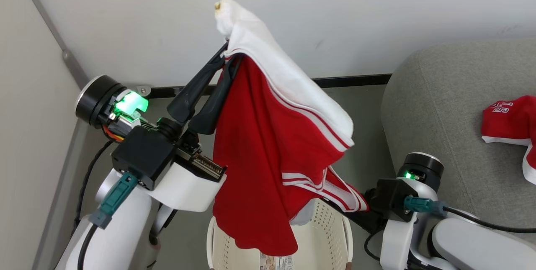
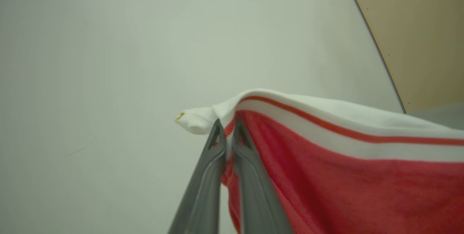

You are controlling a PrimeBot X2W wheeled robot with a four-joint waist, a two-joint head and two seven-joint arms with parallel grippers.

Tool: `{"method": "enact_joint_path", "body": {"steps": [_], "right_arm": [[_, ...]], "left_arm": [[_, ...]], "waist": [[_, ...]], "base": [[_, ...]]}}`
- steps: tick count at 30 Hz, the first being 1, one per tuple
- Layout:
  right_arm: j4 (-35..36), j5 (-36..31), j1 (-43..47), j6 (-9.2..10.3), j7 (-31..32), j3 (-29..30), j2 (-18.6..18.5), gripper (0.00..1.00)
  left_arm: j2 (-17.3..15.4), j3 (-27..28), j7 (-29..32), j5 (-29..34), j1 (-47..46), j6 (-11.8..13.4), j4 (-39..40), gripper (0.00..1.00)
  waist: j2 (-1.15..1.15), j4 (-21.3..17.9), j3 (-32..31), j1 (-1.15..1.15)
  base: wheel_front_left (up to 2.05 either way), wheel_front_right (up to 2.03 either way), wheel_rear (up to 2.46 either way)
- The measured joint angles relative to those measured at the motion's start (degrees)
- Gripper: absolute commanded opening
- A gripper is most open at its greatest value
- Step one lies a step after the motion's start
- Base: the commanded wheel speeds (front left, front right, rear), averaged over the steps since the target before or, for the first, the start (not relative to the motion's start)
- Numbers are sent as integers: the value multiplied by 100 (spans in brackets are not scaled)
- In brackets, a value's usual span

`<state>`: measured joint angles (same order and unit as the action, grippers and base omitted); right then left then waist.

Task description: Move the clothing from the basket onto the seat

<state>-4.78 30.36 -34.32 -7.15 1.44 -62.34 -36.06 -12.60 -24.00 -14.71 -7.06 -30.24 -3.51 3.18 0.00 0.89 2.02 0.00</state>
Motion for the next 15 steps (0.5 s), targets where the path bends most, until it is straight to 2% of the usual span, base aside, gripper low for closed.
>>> {"method": "enact_joint_path", "body": {"steps": [10, 15], "right_arm": [[71, 171, -1, 0, -318, 2, -196, 0], [164, 264, -1, 0, -605, 261, -203, 0]], "left_arm": [[-99, 407, 0, -333, 408, 85, -809, 0], [-131, 508, 1, -474, 502, 100, -1078, 0]], "waist": [[0, -173, -47, 0], [0, -264, -53, 0]], "base": [[0, 0, 0], [0, 0, 0]]}}
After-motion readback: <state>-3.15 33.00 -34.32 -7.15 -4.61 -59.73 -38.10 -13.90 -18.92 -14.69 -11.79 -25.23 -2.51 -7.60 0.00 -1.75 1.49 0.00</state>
